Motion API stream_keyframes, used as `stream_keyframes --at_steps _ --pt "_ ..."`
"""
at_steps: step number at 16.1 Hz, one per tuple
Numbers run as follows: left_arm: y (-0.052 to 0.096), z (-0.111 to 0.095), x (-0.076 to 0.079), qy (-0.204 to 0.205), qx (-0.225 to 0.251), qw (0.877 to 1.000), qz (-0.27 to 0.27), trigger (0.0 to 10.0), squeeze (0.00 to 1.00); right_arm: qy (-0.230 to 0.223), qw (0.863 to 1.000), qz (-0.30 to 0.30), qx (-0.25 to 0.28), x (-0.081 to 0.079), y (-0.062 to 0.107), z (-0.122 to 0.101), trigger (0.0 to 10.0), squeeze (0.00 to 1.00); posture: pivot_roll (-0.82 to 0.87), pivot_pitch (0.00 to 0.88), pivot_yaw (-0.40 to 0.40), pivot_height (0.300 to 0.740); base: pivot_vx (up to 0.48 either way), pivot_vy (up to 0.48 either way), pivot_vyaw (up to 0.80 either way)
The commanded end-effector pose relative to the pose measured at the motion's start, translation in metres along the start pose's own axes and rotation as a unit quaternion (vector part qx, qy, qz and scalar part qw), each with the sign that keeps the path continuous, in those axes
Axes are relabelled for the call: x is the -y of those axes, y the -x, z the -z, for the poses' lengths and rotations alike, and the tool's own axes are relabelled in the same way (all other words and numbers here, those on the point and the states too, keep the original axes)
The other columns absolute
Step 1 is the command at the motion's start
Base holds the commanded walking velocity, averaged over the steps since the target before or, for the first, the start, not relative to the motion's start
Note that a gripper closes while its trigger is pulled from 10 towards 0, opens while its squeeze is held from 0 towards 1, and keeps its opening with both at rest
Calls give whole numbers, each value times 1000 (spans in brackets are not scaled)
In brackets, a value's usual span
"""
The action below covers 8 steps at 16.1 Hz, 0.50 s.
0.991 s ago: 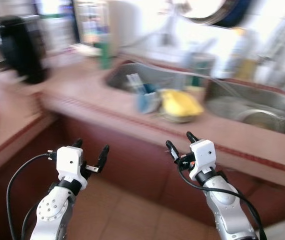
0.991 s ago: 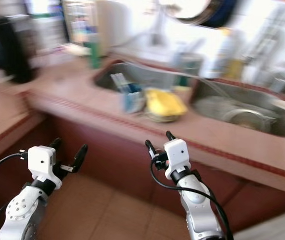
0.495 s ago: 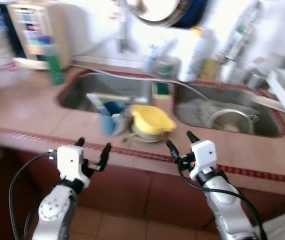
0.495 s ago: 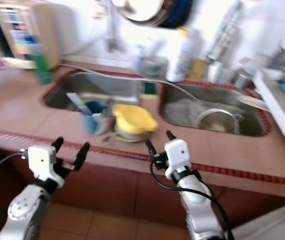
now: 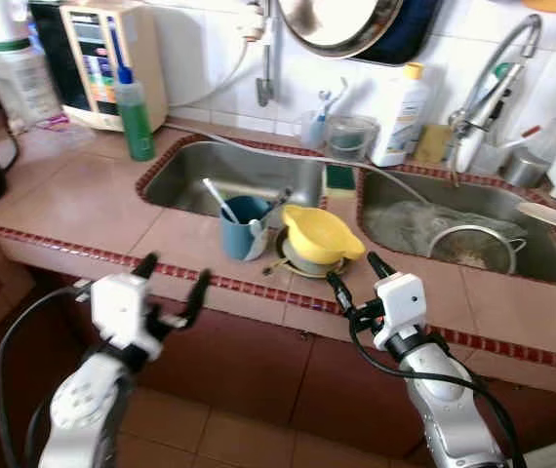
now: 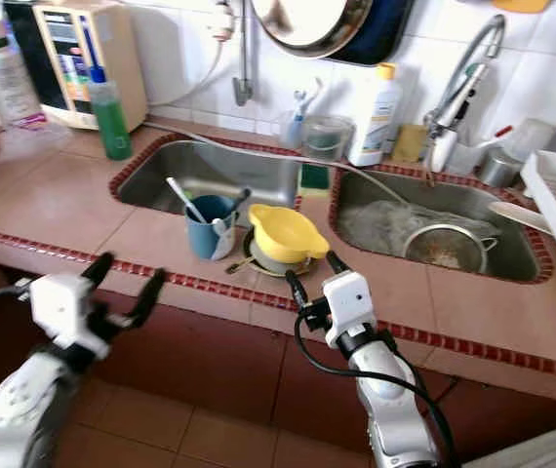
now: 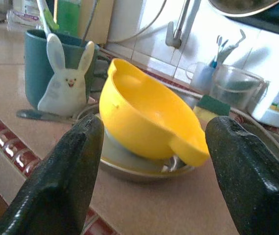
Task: Kitchen organization
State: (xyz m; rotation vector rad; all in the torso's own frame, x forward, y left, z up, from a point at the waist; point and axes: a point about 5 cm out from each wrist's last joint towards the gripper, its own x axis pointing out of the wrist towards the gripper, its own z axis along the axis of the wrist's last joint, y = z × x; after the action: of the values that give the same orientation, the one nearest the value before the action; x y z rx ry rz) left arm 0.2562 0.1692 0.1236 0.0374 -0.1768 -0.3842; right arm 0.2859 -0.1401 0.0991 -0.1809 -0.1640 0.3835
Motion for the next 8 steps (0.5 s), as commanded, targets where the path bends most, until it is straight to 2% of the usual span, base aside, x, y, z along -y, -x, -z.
stream_keyframes --at_steps 1,3,5,8 --pt "-10 -10 11 -16 12 999 32 10000 0 11 1000 11 27 10 -5 -13 10000 0 -104 0 -34 740 0 0 0" --pt "-24 -20 33 -24 19 997 70 10000 0 21 999 -3 37 12 -13 -22 10000 0 -117 0 -22 740 0 0 0" --pt "-29 -24 41 -28 24 996 83 10000 0 4 999 -16 45 14 -19 -28 10000 0 -120 0 -17 740 0 0 0" --pt "-29 -17 44 -37 8 995 88 10000 0 -44 994 -78 55 12 -30 -37 10000 0 -117 0 -16 740 0 0 0"
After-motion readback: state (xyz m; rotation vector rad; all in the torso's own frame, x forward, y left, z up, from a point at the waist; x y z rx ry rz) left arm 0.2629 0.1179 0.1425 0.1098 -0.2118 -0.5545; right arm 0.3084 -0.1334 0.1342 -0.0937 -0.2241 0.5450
